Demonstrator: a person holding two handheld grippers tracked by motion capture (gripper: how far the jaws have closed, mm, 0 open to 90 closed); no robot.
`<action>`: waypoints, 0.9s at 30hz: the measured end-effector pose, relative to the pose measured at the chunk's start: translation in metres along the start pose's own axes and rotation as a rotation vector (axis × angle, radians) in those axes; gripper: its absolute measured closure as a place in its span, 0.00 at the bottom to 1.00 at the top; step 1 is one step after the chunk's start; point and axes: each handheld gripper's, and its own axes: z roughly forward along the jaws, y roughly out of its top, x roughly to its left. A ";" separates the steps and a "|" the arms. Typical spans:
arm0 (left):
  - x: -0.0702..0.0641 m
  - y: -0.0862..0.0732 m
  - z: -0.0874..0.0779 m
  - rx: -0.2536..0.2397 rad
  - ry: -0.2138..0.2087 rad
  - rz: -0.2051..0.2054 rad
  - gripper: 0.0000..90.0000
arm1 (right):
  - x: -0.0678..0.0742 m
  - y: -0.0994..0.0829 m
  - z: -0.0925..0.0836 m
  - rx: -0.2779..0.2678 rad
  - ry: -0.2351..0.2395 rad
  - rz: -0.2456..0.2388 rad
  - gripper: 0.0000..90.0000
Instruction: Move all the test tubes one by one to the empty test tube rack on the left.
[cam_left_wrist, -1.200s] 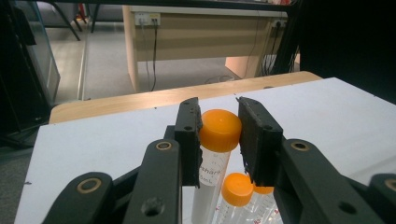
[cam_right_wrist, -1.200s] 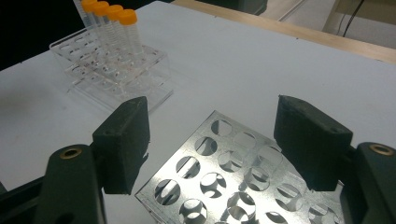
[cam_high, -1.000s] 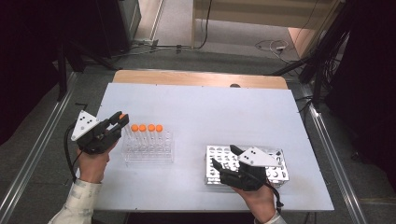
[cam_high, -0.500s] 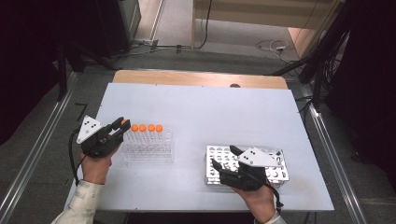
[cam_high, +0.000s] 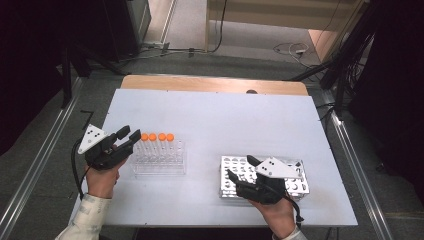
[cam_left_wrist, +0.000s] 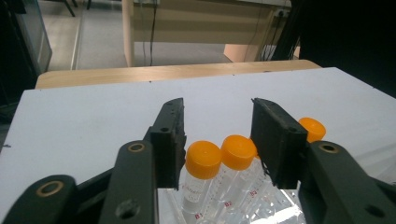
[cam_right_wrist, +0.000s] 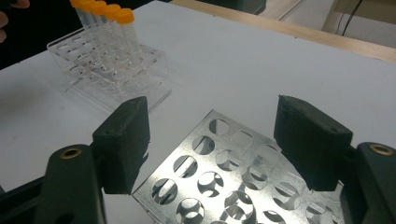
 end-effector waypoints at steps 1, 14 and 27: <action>-0.001 0.000 -0.001 0.001 0.002 -0.004 0.54 | 0.000 0.000 0.000 0.001 -0.001 0.004 0.28; -0.011 0.002 -0.007 -0.004 0.002 0.000 0.40 | -0.008 -0.002 -0.001 -0.005 -0.021 0.009 0.28; -0.024 -0.005 -0.023 -0.011 0.039 0.014 0.25 | -0.021 -0.005 -0.005 -0.009 -0.042 0.032 0.28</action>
